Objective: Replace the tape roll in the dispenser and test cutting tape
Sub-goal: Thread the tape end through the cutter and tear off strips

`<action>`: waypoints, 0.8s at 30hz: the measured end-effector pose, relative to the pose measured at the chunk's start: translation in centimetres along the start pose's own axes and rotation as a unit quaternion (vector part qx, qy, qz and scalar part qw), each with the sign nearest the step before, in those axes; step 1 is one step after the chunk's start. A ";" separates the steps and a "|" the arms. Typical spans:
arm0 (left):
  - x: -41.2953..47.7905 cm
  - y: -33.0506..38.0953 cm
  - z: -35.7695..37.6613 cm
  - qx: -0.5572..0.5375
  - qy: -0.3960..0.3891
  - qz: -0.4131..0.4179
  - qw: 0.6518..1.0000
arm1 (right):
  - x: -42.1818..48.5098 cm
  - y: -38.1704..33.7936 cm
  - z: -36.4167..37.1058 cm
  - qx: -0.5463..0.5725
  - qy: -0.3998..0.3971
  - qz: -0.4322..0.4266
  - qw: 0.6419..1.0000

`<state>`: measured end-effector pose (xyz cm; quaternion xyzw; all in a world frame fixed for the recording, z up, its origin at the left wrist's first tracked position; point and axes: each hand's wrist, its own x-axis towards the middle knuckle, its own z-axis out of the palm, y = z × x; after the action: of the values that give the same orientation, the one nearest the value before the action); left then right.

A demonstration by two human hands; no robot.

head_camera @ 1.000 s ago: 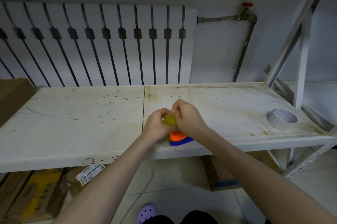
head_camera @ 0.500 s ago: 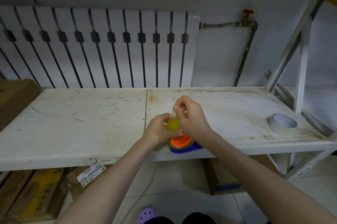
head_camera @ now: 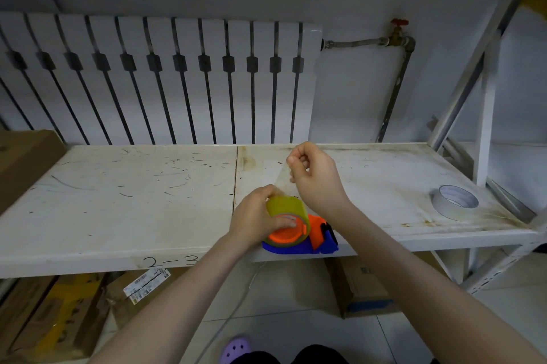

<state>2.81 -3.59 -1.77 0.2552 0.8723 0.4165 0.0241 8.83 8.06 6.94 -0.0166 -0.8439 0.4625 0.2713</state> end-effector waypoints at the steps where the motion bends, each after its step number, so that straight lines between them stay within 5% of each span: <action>1: -0.1 0.0 0.0 -0.013 -0.005 -0.002 1.000 | 0.2 0.1 -0.3 -0.004 -0.001 0.007 1.000; 8: -1.6 -0.7 -0.7 -0.029 0.065 0.022 0.997 | 0.3 0.6 -0.6 0.036 -0.027 0.058 0.997; 19: -0.5 0.4 -0.7 -0.040 0.040 -0.024 0.998 | -0.3 -1.9 0.0 0.016 -0.087 0.002 0.996; 24: 0.1 0.3 -1.3 -0.040 0.002 -0.088 0.995 | -1.2 -1.2 -0.5 0.013 -0.051 0.008 0.999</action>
<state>2.56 -4.29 -0.71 0.1752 0.8740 0.4480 0.0688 10.38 7.44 7.62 0.0040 -0.8503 0.4761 0.2243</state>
